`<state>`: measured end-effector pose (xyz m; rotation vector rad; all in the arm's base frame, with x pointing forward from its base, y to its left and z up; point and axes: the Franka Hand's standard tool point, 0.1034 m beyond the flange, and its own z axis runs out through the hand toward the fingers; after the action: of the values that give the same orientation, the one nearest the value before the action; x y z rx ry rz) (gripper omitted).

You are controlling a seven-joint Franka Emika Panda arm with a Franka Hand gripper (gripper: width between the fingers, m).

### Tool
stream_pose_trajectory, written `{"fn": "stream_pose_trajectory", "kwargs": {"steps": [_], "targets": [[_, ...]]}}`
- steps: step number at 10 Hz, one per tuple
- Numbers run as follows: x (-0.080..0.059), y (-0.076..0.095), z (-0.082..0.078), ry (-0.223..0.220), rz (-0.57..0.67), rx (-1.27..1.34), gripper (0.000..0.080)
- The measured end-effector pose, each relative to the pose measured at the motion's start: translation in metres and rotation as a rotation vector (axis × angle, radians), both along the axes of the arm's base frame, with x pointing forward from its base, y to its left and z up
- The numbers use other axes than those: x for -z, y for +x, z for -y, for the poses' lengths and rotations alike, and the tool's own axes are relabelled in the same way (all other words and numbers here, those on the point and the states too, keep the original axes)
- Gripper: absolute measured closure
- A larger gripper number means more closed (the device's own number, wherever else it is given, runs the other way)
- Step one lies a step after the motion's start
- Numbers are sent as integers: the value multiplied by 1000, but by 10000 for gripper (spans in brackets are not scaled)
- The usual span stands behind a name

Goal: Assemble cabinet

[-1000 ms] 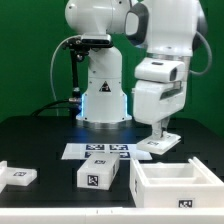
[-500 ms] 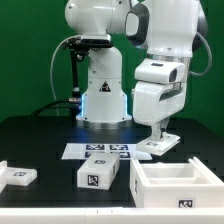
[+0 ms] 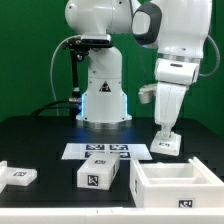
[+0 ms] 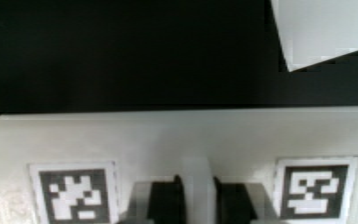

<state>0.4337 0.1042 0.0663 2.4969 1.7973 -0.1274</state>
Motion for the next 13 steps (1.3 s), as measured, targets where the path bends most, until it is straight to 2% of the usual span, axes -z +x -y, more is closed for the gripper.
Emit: {"fn": "stream_pose_trajectory", "kwargs": {"steps": [1, 2, 4, 13], "targets": [[1, 1, 2, 2, -1, -45, 735], [3, 7, 7, 12, -2, -209, 735], [2, 22, 2, -5, -5, -429, 735], [4, 25, 5, -10, 2, -303, 735]]}}
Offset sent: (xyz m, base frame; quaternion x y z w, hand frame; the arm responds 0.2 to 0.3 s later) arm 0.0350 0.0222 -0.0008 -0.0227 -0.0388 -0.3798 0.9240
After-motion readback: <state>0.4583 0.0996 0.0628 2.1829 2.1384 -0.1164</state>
